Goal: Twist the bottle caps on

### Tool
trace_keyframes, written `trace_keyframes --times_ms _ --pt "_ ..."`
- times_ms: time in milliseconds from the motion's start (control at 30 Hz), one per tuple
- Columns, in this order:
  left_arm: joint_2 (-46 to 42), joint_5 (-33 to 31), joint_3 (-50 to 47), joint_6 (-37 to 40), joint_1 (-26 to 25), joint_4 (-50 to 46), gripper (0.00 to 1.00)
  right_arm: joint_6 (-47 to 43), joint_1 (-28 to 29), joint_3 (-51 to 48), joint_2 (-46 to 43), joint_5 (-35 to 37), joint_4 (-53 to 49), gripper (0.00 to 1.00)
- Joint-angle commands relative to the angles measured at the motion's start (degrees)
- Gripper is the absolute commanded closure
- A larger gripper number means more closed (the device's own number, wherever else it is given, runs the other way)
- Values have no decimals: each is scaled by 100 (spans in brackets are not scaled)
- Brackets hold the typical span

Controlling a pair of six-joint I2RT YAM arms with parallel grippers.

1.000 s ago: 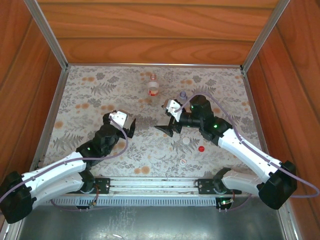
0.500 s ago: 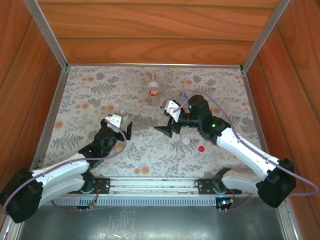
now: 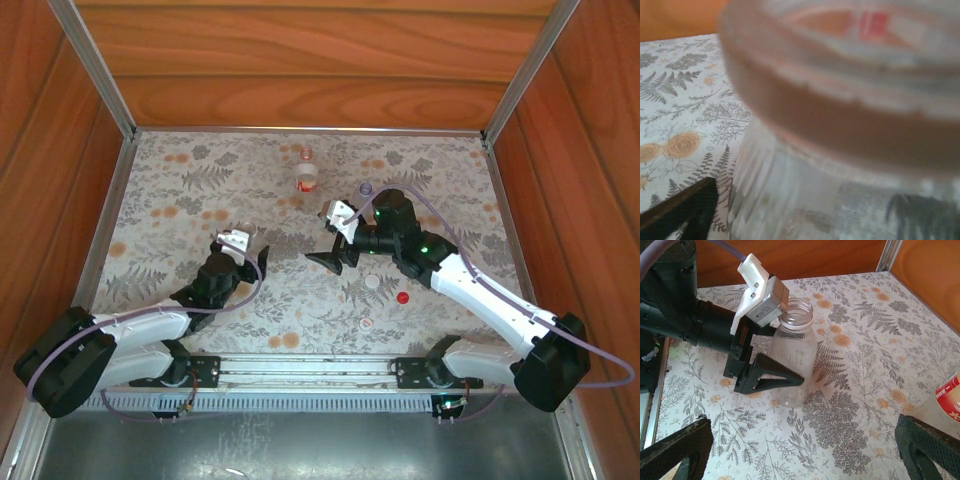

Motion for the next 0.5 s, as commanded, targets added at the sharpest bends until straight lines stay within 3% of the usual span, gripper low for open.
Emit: trace_keyframes --times_ms 0,133,467 --pt "10 161 -10 17 36 253 19 38 65 160 70 -59 32 0" --pt "-25 225 -30 -35 34 247 30 87 65 151 96 -12 102 0" --pt "119 955 266 260 35 245 32 383 65 -130 -155 499 184 0"
